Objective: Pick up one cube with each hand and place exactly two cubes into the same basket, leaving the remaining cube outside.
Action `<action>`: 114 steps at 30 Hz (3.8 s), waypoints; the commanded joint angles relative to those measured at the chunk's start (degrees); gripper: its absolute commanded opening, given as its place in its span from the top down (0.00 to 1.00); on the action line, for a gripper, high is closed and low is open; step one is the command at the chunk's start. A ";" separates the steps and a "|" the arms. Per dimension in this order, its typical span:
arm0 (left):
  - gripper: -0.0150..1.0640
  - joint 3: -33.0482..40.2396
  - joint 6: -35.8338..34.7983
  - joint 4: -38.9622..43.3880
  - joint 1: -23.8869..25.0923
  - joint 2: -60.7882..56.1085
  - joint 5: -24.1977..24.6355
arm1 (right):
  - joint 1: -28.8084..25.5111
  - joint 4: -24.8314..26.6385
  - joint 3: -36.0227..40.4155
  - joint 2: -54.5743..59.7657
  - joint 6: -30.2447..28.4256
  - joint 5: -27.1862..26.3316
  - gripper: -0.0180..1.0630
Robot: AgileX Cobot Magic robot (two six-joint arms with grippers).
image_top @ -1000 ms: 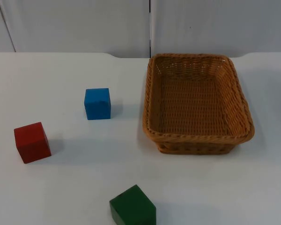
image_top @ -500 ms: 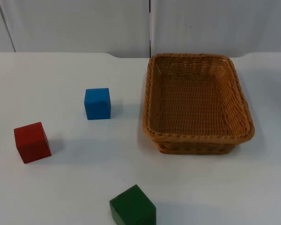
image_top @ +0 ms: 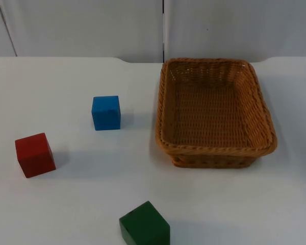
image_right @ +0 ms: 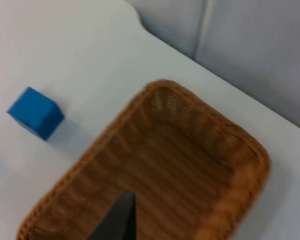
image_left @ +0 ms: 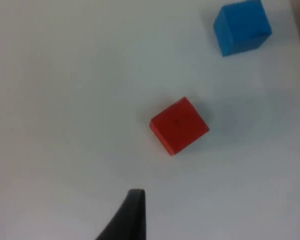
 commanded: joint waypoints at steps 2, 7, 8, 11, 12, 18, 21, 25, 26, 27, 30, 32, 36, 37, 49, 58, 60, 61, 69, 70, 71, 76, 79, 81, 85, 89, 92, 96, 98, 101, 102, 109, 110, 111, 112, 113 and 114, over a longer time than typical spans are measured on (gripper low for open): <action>0.08 -0.35 0.26 -0.65 0.20 3.13 -0.82 | 4.10 0.00 -5.54 5.26 -0.57 0.06 0.02; 0.09 -0.35 0.26 -1.54 0.20 7.24 -3.02 | 8.84 0.00 -12.67 12.78 -0.92 3.52 0.02; 0.09 -0.35 0.26 -1.67 0.20 8.16 -3.40 | 9.81 0.00 -14.58 14.70 -1.14 4.06 0.02; 0.11 -0.35 0.38 -1.67 0.20 9.58 -3.64 | 11.34 0.00 -18.04 18.08 -2.74 5.25 0.02; 0.11 -0.35 0.38 -1.67 0.20 10.17 -3.75 | 11.75 0.16 -19.36 19.82 -3.96 5.80 0.02; 0.11 -0.35 1.87 -1.88 0.20 12.89 -4.96 | 12.82 6.29 -22.76 25.67 -13.80 6.25 0.02; 0.11 -0.35 3.49 -2.67 0.20 14.69 -5.50 | 12.82 9.12 -22.76 27.12 -16.87 4.97 0.02; 0.11 -0.35 6.65 -4.33 0.20 18.09 -6.89 | 12.82 12.85 -22.76 29.75 -22.52 3.07 0.02; 0.11 -0.35 6.65 -4.33 0.20 18.09 -6.89 | 12.82 12.85 -22.76 29.75 -22.52 3.07 0.02; 0.11 -0.35 7.29 -4.46 0.20 19.13 -7.31 | 12.82 13.35 -22.76 30.04 -23.34 2.20 0.02; 0.11 -0.35 8.81 -4.54 0.20 22.24 -8.14 | 12.82 14.48 -23.64 31.16 -25.50 1.53 0.02; 0.11 -0.35 9.40 -4.77 0.20 23.23 -8.58 | 12.82 15.37 -24.38 31.82 -26.35 1.53 0.02; 0.11 -0.35 12.53 -6.50 0.20 27.69 -10.27 | 13.32 16.50 -27.85 35.21 -28.80 2.90 0.02; 0.11 -0.35 12.53 -6.50 0.20 27.69 -10.27 | 13.32 16.50 -27.85 35.21 -28.80 2.90 0.02; 0.11 -3.06 13.48 -8.89 0.20 36.84 -13.78 | 15.35 16.70 -29.22 41.14 -37.27 -1.80 0.02; 0.11 -3.06 8.32 -8.93 0.20 40.97 -17.64 | 15.35 18.52 -34.59 46.80 -39.99 -2.03 0.02; 0.11 -3.06 8.30 -9.03 0.20 41.38 -17.75 | 15.35 18.57 -35.76 47.75 -39.99 -1.81 0.02; 0.11 -3.06 8.00 -9.19 0.20 41.79 -17.86 | 15.35 19.13 -37.25 48.49 -39.99 -1.37 0.02; 0.11 -3.06 6.32 -9.28 0.20 43.04 -20.30 | 15.48 21.55 -41.82 54.02 -40.66 -1.66 0.02; 0.11 -3.06 6.32 -9.44 0.20 43.04 -20.93 | 15.48 21.79 -41.82 54.46 -41.31 -1.74 0.02; 0.11 -3.06 6.32 -9.44 0.20 43.04 -20.93 | 15.48 21.79 -41.82 54.46 -41.31 -1.74 0.02; 0.11 -3.06 5.91 -9.78 0.20 44.16 -21.83 | 15.48 22.70 -41.82 56.48 -42.35 -2.96 0.02; 0.11 -3.06 5.91 -10.14 0.20 45.32 -21.83 | 15.48 22.99 -41.82 57.11 -42.52 -3.95 0.02; 0.11 -3.06 5.91 -10.38 0.20 45.72 -21.92 | 15.48 23.08 -41.82 57.30 -42.64 -4.41 0.03; 0.11 -3.06 5.91 -10.59 0.20 46.93 -22.89 | 15.87 24.06 -41.82 57.93 -43.35 -5.75 0.03; 0.11 -3.06 5.91 -10.34 0.20 48.01 -23.56 | 16.45 25.57 -41.82 57.93 -45.08 -7.35 0.03; 0.11 -3.06 5.91 -10.46 0.20 48.44 -23.70 | 16.47 25.56 -41.82 58.03 -45.08 -8.03 0.03; 0.11 -3.06 5.91 -10.46 0.20 48.69 -23.70 | 16.56 25.47 -41.82 58.05 -45.04 -8.39 0.03; 0.11 -3.06 5.91 -10.46 0.20 48.69 -23.70 | 16.56 25.47 -41.82 58.27 -45.02 -8.39 0.03; 0.11 -3.06 5.91 -10.46 0.20 48.70 -23.58 | 16.56 25.47 -41.82 59.78 -45.02 -8.54 0.03; 0.11 -3.06 5.91 -10.46 0.20 48.70 -23.58 | 16.56 25.47 -41.82 59.78 -45.02 -8.54 0.03; 0.11 -3.06 5.91 -10.13 0.20 48.70 -23.58 | 16.56 25.47 -41.82 60.55 -44.76 -9.73 0.06; 0.11 -3.06 5.91 -10.13 0.20 48.70 -23.36 | 16.56 25.47 -41.82 60.55 -44.76 -9.98 0.09; 0.11 -3.06 5.91 -10.13 0.20 48.70 -23.36 | 16.56 25.47 -41.82 60.59 -44.76 -10.14 0.14; 0.11 -3.06 6.05 -10.13 0.20 48.70 -23.25 | 16.56 25.47 -41.82 60.59 -44.76 -10.28 0.18; 0.11 -3.06 6.05 -10.13 0.20 48.70 -23.25 | 16.56 25.47 -41.82 60.59 -44.76 -10.28 0.18; 0.11 -3.06 6.05 -10.13 0.20 48.70 -23.25 | 16.56 25.47 -41.82 60.59 -44.76 -10.52 0.23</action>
